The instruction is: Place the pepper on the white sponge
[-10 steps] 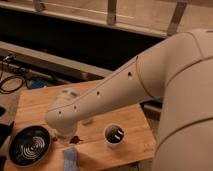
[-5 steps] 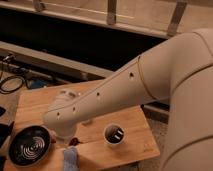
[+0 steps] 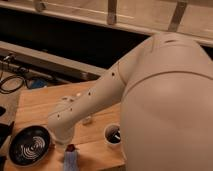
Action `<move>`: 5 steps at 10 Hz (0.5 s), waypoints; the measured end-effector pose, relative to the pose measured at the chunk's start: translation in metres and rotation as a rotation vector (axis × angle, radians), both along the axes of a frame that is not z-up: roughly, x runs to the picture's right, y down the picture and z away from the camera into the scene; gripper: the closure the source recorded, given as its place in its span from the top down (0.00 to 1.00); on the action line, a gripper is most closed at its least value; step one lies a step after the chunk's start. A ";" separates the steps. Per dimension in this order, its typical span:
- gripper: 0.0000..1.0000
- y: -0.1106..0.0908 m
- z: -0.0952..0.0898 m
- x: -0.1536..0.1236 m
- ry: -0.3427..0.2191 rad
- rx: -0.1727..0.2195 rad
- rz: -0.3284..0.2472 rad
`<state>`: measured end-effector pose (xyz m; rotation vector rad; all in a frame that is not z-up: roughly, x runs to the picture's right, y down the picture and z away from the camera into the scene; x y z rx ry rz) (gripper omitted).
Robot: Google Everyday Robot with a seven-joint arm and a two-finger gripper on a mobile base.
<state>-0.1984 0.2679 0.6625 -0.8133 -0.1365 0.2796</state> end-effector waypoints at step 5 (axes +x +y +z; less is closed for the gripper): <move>0.80 0.034 0.011 0.001 0.021 -0.121 0.025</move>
